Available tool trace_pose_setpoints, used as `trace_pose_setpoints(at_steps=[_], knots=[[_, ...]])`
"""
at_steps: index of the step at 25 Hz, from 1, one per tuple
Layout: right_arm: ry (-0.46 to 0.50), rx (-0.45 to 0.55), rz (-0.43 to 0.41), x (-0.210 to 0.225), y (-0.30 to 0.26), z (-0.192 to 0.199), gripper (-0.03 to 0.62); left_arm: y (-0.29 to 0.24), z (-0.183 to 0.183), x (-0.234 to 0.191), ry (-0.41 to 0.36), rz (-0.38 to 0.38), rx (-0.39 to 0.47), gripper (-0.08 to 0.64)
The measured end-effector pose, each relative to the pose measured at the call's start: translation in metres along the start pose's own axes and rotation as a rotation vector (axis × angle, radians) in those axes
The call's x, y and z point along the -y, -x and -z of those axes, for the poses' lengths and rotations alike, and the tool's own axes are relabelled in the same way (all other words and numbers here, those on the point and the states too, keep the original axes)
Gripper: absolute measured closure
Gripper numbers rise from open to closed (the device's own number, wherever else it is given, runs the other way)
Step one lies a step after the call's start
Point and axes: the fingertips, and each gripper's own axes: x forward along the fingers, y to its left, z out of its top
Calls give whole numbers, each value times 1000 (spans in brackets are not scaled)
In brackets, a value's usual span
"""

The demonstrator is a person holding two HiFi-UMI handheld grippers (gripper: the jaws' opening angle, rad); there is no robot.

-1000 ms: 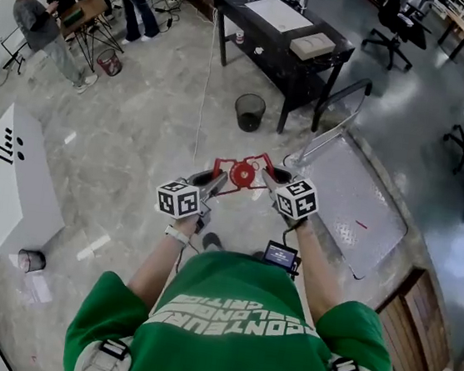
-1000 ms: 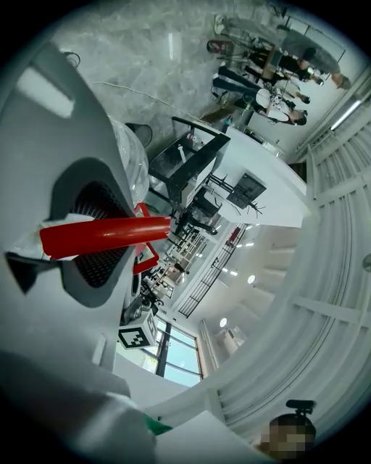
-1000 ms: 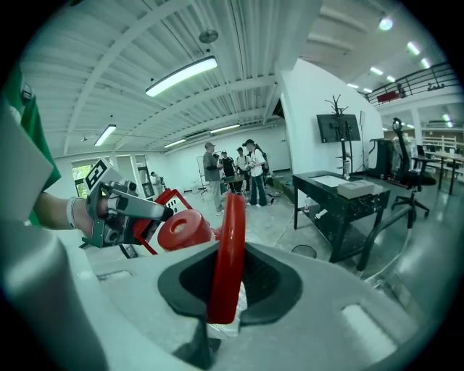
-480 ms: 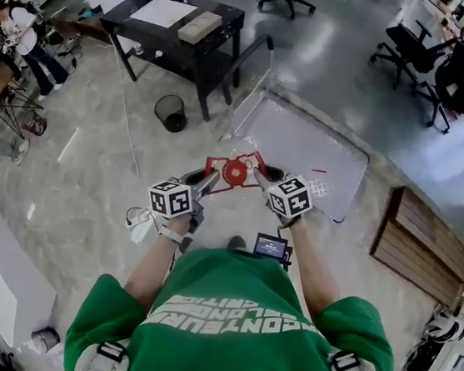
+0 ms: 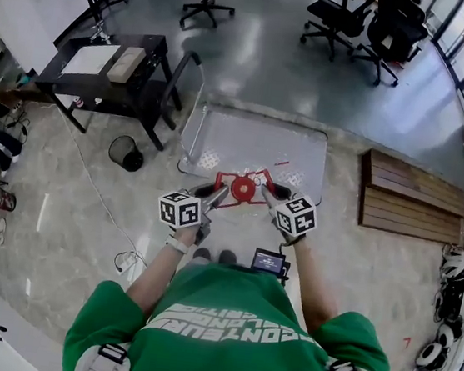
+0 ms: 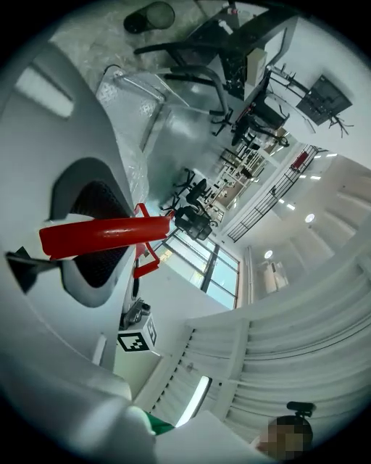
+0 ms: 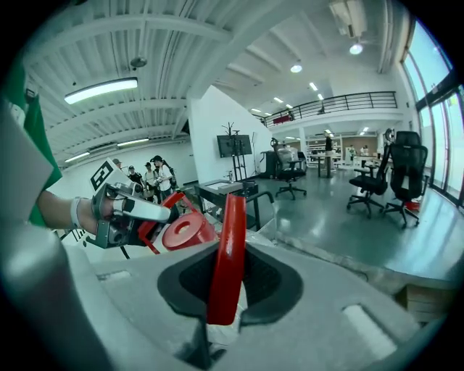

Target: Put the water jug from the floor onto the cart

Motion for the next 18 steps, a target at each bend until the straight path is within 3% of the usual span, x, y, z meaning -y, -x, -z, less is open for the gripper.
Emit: trace_pose_setpoints(at_steps=[8,18], knots=[[-40,5,70,15,27,15,548,-22,11,22,-11,64,-52,471],[-62,16,78,22,39,25,546,-33,18,31,-13,70,-67,471]])
